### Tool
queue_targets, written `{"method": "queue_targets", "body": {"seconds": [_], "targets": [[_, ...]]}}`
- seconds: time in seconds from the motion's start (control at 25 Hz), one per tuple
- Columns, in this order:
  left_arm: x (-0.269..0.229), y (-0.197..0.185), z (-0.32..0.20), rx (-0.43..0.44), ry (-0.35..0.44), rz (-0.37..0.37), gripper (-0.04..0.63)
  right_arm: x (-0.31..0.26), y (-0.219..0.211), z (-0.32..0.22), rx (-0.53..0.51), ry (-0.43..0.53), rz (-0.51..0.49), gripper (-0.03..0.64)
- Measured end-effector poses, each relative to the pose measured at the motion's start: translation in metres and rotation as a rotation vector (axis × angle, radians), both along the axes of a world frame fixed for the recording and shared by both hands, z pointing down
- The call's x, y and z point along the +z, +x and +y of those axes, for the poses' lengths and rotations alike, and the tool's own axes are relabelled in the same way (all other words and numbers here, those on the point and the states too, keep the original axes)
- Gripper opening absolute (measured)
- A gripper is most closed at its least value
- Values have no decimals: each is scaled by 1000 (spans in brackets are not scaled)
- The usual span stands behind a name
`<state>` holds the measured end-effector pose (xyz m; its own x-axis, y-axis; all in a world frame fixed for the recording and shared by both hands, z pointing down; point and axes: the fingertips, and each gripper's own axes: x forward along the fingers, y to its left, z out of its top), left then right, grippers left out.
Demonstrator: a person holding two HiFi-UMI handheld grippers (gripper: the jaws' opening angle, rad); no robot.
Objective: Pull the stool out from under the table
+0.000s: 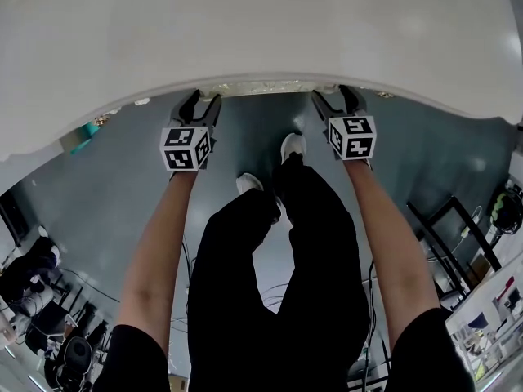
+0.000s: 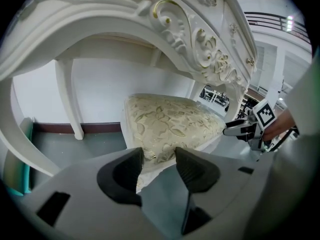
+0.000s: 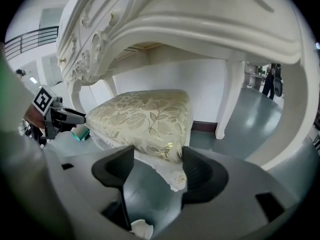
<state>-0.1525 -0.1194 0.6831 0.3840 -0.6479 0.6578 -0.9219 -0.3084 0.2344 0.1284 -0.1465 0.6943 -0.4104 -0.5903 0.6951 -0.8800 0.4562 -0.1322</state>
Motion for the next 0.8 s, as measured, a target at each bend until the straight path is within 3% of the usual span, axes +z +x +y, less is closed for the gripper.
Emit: {"method": "queue_targets", "body": {"seconds": [0.8], "targets": [[3,5,79,76,-99,-29,216,5,5,88,38,-67,35,313]]}}
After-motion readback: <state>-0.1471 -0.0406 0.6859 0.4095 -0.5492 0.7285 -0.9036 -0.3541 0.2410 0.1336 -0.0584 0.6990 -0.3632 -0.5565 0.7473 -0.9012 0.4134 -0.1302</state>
